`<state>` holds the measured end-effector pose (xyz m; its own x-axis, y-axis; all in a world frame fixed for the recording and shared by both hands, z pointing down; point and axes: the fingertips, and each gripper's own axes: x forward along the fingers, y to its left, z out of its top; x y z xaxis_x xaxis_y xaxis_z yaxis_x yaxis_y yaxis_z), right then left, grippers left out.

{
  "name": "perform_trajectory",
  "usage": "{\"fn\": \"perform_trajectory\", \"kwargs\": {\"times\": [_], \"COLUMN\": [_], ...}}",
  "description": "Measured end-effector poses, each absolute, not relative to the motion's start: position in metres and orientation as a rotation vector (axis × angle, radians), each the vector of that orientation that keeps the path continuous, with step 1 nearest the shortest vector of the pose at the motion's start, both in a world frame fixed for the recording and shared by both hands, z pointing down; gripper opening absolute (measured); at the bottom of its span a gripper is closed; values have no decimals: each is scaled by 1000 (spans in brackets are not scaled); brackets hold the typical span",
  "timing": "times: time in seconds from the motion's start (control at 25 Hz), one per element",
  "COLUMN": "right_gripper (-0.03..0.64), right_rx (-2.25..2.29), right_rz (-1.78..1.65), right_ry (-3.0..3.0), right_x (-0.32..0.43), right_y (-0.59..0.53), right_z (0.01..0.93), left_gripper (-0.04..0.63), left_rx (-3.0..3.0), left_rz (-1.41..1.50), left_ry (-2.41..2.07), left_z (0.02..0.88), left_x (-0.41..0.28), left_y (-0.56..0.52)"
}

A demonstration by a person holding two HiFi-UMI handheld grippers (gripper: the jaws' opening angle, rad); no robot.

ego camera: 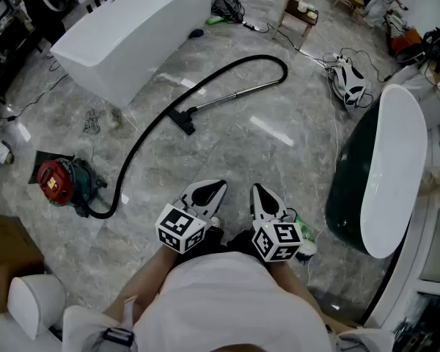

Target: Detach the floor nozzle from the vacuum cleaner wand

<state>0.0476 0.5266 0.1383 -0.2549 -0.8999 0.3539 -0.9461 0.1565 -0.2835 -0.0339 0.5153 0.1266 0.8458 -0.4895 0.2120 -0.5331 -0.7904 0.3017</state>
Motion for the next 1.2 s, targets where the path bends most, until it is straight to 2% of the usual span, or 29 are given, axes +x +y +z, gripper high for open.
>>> {"fn": "perform_trajectory", "kwargs": {"times": [0.64, 1.2], "right_gripper": [15, 15], "right_rx": [1859, 1723], "right_rz": [675, 662], "right_ry": [-2294, -2344], "right_x": [41, 32], "right_y": [533, 456], "right_z": [140, 136], "left_gripper": [11, 11], "left_rx": [2604, 2510], "left_rz": [154, 114], "left_ry": [-771, -917], "left_z": [138, 141], "left_x": [-46, -66], "left_y": [516, 451]}}
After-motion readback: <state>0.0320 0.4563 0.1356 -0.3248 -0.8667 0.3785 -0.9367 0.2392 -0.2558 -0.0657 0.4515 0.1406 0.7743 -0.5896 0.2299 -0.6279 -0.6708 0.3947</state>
